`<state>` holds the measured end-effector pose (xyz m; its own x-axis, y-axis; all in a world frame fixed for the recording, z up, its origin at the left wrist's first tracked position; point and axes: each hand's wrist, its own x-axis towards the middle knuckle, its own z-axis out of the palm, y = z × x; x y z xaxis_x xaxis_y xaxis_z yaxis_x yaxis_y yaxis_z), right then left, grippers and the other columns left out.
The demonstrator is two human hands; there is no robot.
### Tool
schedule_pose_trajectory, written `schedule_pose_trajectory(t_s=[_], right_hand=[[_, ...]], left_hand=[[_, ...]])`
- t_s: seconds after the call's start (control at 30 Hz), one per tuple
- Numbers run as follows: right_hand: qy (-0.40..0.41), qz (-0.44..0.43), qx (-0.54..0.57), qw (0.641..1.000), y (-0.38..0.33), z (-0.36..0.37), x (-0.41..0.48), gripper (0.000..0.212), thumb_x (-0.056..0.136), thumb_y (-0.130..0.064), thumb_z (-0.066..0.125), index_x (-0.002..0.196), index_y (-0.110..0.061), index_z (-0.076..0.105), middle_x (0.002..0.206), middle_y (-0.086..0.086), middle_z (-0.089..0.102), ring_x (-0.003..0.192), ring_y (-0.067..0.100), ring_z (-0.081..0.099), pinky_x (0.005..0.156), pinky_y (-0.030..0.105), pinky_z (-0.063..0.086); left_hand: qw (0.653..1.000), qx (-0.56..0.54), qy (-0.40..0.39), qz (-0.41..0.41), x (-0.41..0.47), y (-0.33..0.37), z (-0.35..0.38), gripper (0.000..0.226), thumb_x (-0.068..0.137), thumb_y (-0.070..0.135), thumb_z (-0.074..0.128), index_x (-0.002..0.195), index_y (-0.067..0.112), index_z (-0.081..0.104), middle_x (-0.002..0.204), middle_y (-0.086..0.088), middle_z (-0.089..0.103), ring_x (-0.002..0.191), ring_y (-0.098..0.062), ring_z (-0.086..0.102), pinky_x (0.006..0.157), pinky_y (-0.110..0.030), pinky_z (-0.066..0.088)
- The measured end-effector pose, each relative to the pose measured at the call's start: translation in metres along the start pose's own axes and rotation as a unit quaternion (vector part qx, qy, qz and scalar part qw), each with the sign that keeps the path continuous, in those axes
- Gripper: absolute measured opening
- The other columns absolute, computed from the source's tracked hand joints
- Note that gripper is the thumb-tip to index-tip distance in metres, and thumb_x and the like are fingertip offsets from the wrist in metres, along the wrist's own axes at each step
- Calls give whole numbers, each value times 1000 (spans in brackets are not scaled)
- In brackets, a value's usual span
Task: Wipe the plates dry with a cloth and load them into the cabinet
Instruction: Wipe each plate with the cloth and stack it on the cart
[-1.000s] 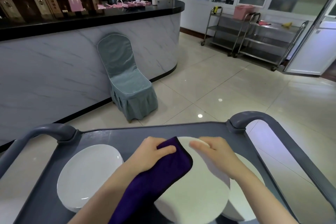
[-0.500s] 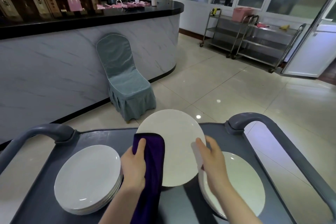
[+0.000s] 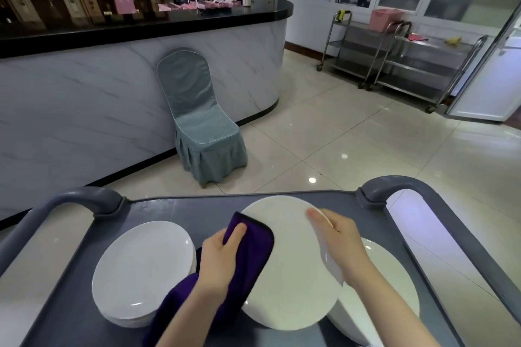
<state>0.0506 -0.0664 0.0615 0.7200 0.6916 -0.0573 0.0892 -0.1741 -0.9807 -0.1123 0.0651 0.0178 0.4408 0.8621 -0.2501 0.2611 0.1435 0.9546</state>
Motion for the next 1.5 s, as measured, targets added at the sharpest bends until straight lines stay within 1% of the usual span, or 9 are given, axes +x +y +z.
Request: schedule_pose_trajectory(t_s=[0.17, 0.4, 0.53, 0.67, 1.03, 1.17, 1.23, 1.37, 1.5], right_hand=[[33, 52, 31, 998, 11, 5, -9, 43, 99, -32, 57, 82, 7, 49, 73, 1, 49, 67, 14, 45, 65, 29, 40], [-162, -78, -170, 969, -12, 5, 0, 38, 99, -27, 61, 63, -13, 56, 63, -10, 48, 63, 6, 42, 60, 22, 34], [-2, -36, -57, 998, -8, -12, 9, 33, 96, -31, 63, 67, -14, 61, 64, -12, 55, 61, 5, 46, 57, 15, 39], [89, 31, 20, 995, 5, -7, 6, 34, 96, -35, 61, 79, -6, 63, 67, -5, 60, 59, 7, 52, 53, 11, 42], [-193, -85, -236, 948, -29, -5, 9, 42, 98, -33, 60, 65, -9, 48, 63, -6, 41, 62, 9, 35, 60, 29, 29], [-42, -31, -115, 992, -24, -14, 15, 44, 96, -38, 61, 73, -1, 55, 69, 0, 43, 68, 13, 37, 66, 32, 30], [75, 7, 20, 997, -17, 0, 11, 39, 96, -34, 63, 73, -3, 62, 70, -1, 51, 69, 15, 43, 67, 30, 37], [283, 68, 238, 926, 1, 62, -14, 39, 100, -31, 54, 62, -26, 61, 59, -17, 58, 57, 7, 54, 58, 16, 45], [181, 94, 184, 962, 19, 54, -21, 19, 100, -29, 53, 89, -19, 64, 79, -11, 67, 74, 11, 62, 69, 23, 51]], left_hand=[[997, 61, -34, 28, 15, 9, -11, 40, 93, 39, 62, 69, 7, 59, 61, -2, 59, 58, -14, 52, 56, -27, 39], [901, 276, -275, 190, 30, 50, -10, 27, 89, 36, 69, 78, 12, 70, 72, -3, 69, 63, -7, 59, 62, -27, 47], [989, 60, -109, 80, 13, 26, -4, 39, 94, 38, 62, 77, 2, 63, 67, -10, 67, 60, -18, 58, 58, -32, 43], [996, -77, 14, -39, -3, -2, 11, 39, 96, 33, 59, 79, -2, 63, 67, -7, 66, 62, -13, 58, 56, -26, 48], [926, 204, -283, 146, 26, 40, -8, 23, 92, 32, 67, 76, 16, 71, 72, 1, 71, 63, -4, 62, 61, -19, 47], [995, -43, -91, 13, 11, 19, -1, 29, 93, 36, 64, 78, 13, 72, 83, -14, 74, 72, -21, 66, 68, -36, 50], [982, -175, 6, -76, 2, 7, 13, 31, 93, 38, 65, 78, 12, 71, 84, -12, 73, 76, -23, 65, 72, -38, 52], [915, -309, 137, -218, -8, -5, 42, 32, 91, 44, 66, 87, 12, 60, 94, -7, 68, 89, -28, 65, 85, -41, 55], [939, -275, 131, -159, 3, 1, 19, 31, 95, 40, 63, 86, 11, 65, 88, -8, 68, 80, -26, 64, 73, -37, 55]])
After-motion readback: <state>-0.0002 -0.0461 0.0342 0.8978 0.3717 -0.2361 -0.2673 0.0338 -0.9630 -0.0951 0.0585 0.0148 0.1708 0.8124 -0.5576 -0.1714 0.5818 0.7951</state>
